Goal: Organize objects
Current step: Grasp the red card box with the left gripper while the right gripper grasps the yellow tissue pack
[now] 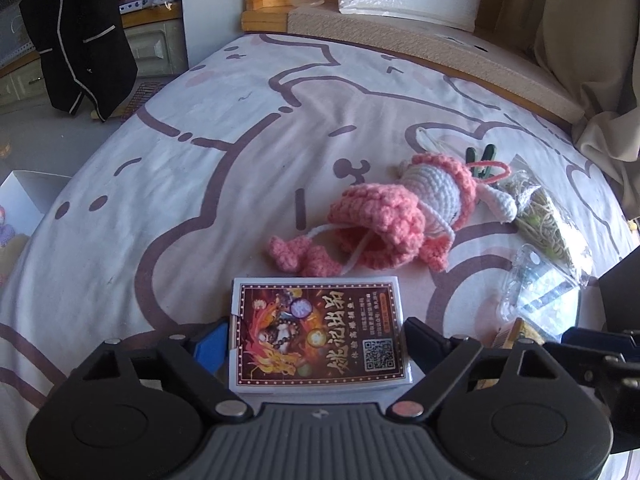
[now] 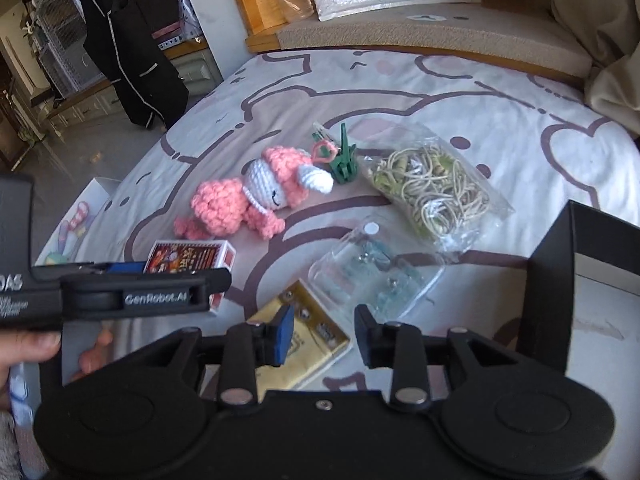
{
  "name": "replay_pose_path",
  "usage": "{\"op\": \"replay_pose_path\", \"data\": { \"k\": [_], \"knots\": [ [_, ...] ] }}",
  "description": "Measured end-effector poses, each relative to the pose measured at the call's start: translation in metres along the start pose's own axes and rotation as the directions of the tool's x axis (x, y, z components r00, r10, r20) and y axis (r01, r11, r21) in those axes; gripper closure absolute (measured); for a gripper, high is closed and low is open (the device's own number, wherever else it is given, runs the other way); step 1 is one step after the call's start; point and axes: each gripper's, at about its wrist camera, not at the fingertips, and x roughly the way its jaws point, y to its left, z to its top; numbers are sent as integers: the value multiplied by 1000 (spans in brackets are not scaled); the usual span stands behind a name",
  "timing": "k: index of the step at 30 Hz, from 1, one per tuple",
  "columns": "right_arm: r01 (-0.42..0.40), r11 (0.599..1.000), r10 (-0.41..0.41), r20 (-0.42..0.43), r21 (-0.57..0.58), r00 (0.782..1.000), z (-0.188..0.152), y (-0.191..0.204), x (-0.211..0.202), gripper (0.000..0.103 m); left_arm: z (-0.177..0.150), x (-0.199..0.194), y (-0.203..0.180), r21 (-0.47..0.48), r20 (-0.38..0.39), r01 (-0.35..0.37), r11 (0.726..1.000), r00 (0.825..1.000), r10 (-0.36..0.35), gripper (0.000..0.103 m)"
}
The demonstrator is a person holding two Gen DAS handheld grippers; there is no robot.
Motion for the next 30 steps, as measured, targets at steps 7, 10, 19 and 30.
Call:
{"op": "replay_pose_path", "data": {
  "k": [7, 10, 19, 30],
  "knots": [
    [-90, 994, 85, -76, -69, 993, -8, 12, -3, 57, 1, -3, 16, 4, -54, 28, 1000, 998, -28, 14],
    [-84, 990, 72, -100, -113, 992, -16, 21, -6, 49, 0, -4, 21, -5, -66, 39, 999, 997, -40, 14],
    [37, 962, -63, -90, -269, 994, -22, 63, 7, 23, -1, -4, 20, -17, -73, 19, 1000, 997, -20, 13],
    [142, 959, -170, -99, -245, 980, -25, 66, 21, 29, -4, -6, 25, -47, -82, 13, 999, 997, -17, 8]
  ]
}}
